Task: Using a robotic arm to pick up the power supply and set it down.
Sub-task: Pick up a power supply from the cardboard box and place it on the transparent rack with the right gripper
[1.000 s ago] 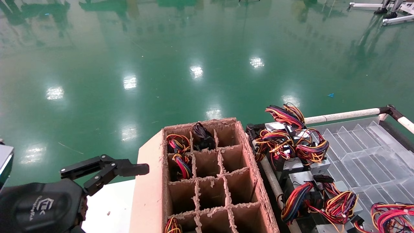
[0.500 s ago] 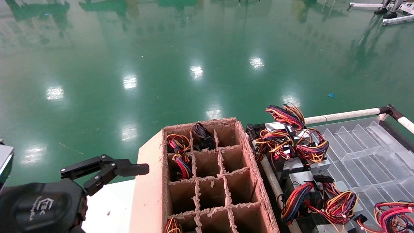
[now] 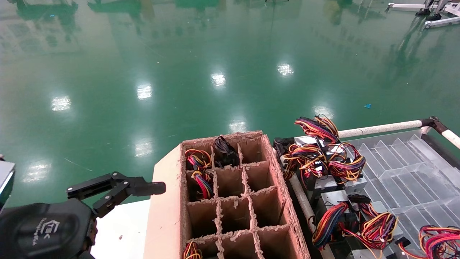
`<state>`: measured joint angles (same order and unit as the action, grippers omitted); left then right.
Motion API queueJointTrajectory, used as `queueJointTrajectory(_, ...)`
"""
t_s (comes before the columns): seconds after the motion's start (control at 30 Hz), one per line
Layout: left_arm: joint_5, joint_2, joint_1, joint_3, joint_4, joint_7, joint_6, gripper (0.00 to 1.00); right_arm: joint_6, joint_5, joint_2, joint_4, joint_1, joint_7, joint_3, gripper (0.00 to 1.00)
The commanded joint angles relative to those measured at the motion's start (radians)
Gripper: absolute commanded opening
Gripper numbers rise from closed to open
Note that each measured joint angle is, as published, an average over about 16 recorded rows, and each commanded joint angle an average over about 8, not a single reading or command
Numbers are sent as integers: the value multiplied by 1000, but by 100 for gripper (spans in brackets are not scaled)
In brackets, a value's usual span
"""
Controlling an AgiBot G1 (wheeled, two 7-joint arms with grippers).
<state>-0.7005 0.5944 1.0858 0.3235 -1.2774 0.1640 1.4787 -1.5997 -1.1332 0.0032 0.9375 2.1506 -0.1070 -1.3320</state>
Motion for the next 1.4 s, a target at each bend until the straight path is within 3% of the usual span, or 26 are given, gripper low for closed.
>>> queueJointTrajectory(0.03,0,0,0,0,0,0,0,100,0,4,12,6,2,0,0,0)
queueJointTrajectory(0.67,0,0,0,1,0,0,0,100,1,25,39,24,-60,1,26,0)
queueJointTrajectory(1.0,1,0,0,1,0,0,0,100,5,13,-51,-37,-82,-8,10,0)
queueJointTrajectory(1.4,1,-1,0,1,0,-1,-1,100,3,14,-130,-71,-29,-5,-31,0)
